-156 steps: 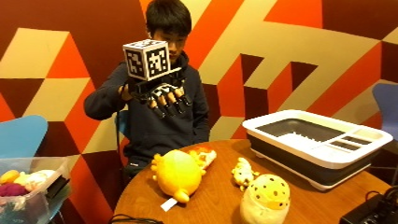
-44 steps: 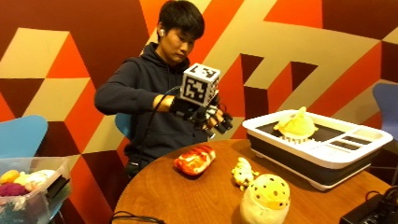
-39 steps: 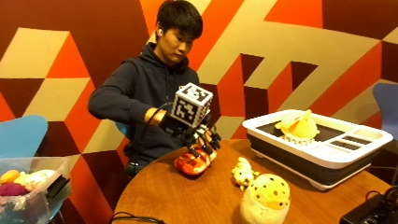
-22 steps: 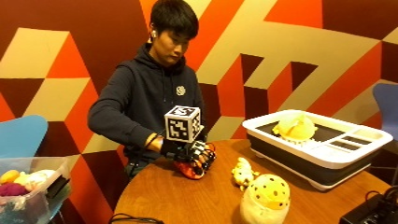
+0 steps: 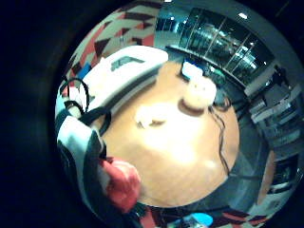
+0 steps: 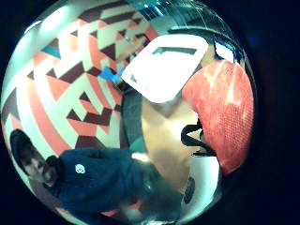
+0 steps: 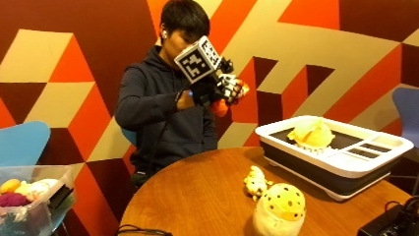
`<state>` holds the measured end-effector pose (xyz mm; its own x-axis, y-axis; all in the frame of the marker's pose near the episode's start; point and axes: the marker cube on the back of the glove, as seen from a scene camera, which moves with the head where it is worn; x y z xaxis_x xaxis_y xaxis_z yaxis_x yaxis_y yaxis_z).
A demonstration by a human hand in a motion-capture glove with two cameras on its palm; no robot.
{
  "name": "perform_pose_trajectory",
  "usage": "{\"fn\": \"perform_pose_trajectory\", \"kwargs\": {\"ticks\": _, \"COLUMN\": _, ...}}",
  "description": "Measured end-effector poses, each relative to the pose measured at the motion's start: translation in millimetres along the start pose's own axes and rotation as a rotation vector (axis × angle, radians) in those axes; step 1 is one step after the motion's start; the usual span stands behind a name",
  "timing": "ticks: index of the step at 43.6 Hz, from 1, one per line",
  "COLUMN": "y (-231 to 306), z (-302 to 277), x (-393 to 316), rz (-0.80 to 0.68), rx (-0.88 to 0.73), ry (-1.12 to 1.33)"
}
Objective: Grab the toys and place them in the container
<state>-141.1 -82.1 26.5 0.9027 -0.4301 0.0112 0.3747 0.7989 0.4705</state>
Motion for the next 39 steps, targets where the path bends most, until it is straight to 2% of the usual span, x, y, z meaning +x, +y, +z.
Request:
{"fn": "perform_pose_trajectory", "kwargs": {"ticks": 8, "y": -63, "z": -21, "x": -48, "rz": -0.037, "rx": 0.156, "ry": -0.179}}
{"fn": "perform_pose_trajectory", "kwargs": {"ticks": 13, "y": -104, "z": 1, "x": -51, "rz": 0.006, "rx": 0.169, "ry": -0.244}}
{"fn": "perform_pose_trajectory", "kwargs": {"ticks": 19, "y": -144, "z": 49, "x": -48, "rz": 0.038, "rx": 0.109, "ry": -0.292}}
{"fn": "perform_pose_trajectory", "kwargs": {"ticks": 23, "y": -149, "z": 90, "x": -69, "rz": 0.019, "rx": 0.032, "ry": -0.277}}
{"fn": "perform_pose_trajectory", "kwargs": {"ticks": 28, "y": -145, "z": 114, "x": -61, "rz": 0.051, "rx": -0.142, "ry": -0.21}}
{"fn": "perform_pose_trajectory", "kwargs": {"ticks": 39, "y": -97, "z": 73, "x": 7, "rz": 0.073, "rx": -0.291, "ry": -0.15}}
